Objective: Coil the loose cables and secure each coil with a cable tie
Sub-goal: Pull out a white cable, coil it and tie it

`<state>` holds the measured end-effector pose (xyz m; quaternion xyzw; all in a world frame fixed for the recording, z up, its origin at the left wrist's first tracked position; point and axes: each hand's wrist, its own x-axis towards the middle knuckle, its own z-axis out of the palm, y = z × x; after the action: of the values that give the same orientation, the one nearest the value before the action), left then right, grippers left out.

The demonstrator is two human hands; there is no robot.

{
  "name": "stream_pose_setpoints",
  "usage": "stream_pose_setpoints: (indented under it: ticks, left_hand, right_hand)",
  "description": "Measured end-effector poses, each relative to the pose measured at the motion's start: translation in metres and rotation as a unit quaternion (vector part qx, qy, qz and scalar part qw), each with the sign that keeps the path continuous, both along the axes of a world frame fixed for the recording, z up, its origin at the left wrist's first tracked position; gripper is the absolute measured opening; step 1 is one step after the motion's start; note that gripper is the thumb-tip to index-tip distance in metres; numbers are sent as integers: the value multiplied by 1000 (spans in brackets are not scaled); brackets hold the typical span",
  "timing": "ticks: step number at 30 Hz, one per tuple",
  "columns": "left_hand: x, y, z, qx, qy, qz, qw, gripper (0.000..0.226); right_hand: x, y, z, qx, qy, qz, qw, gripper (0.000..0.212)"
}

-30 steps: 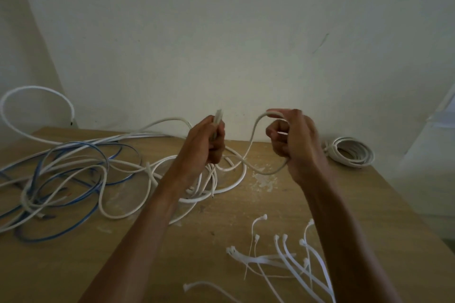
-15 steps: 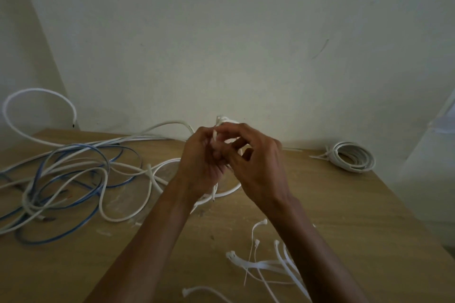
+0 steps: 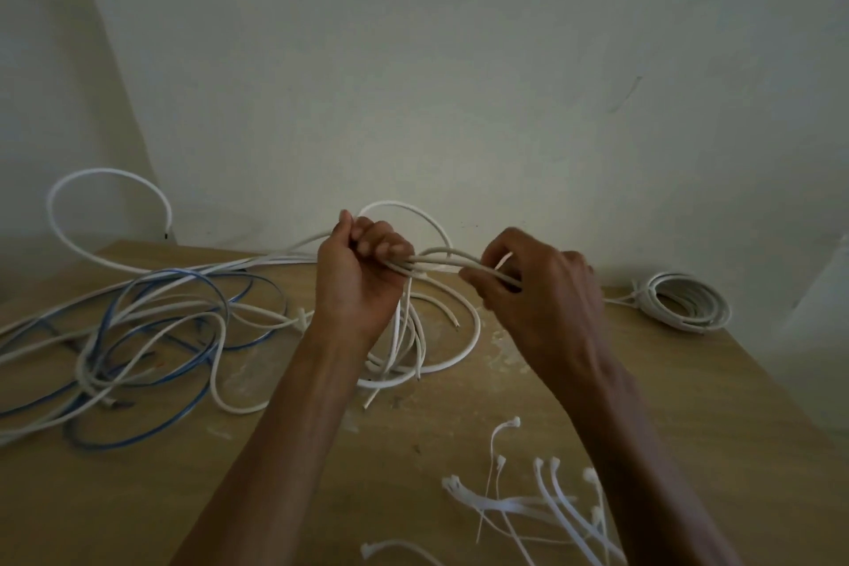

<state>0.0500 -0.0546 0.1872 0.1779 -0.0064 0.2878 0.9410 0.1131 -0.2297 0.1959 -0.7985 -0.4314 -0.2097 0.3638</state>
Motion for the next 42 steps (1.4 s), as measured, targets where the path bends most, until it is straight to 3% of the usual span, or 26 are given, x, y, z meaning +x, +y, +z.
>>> stream_pose_setpoints:
  ticks: [5,7,8,10,11,13,16,18,20,23,27,29,33,34,35,36,37,38,39,40,41,42]
  left_hand:
    - [-3,7,4,52,27,85,995,50]
    - [-4,12,4,89,45,111,989,50]
    - [-4,12,3,109,53,116,986,51]
    - [-2,9,2,146,72,118,980,51]
    - [0,7,1,160,80,111,978,51]
    - [2,3,0,186,92,87,974,50]
    - [2,-1,-4,231,111,61,965,48]
    - [6,-7,-7,252,121,47,959,47]
    - [12,-15,-10,274,127,36,953,46]
    - [17,-24,-14,291,151,53,943,46]
    - [15,1,-17,197,186,166,948,48]
    - [13,17,-17,114,169,188,961,47]
    - [10,21,-17,90,135,174,971,49]
    - [11,19,-17,104,127,168,972,49]
    - [10,18,-17,121,120,165,972,49]
    - [9,17,-16,139,116,162,970,49]
    - [8,18,-14,157,114,159,968,48]
    - [7,19,-13,178,114,153,965,48]
    - [6,19,-12,201,118,142,962,47]
    - [5,19,-13,224,122,128,958,47]
    - [6,18,-13,243,125,110,956,46]
    - [6,16,-14,257,125,90,954,46]
  right_hand:
    - [28,10,-23,6,-118,-151,981,15]
    - [46,12,-35,-9,-122,-179,976,12]
    - [52,11,-37,-38,-79,-144,986,18]
    - [57,6,-31,-114,98,36,988,33]
    - [55,0,-24,-156,184,140,960,45]
    - [57,-15,-13,-204,273,269,901,64]
    - [73,-36,-7,-112,414,383,818,49]
    - [76,-37,-11,-19,508,367,779,38]
    - [66,-23,-16,-37,491,255,832,42]
    - [52,-2,-23,-70,319,146,934,37]
    - [61,-20,-6,119,277,116,946,20]
    - [70,-32,1,260,363,129,885,20]
    - [99,-30,-23,383,660,144,630,11]
    - [107,-27,-34,396,700,143,577,6]
    - [113,-26,-44,402,721,132,548,4]
    - [119,-26,-54,393,728,110,551,8]
    - [122,-25,-62,354,718,71,595,14]
    - [126,-25,-70,268,668,7,695,20]
    - [126,-24,-75,126,579,-59,803,26]
    - [127,-22,-79,-38,458,-126,879,32]
    - [126,-21,-79,-158,321,-181,916,40]
    - [120,-18,-73,-181,222,-198,937,47]
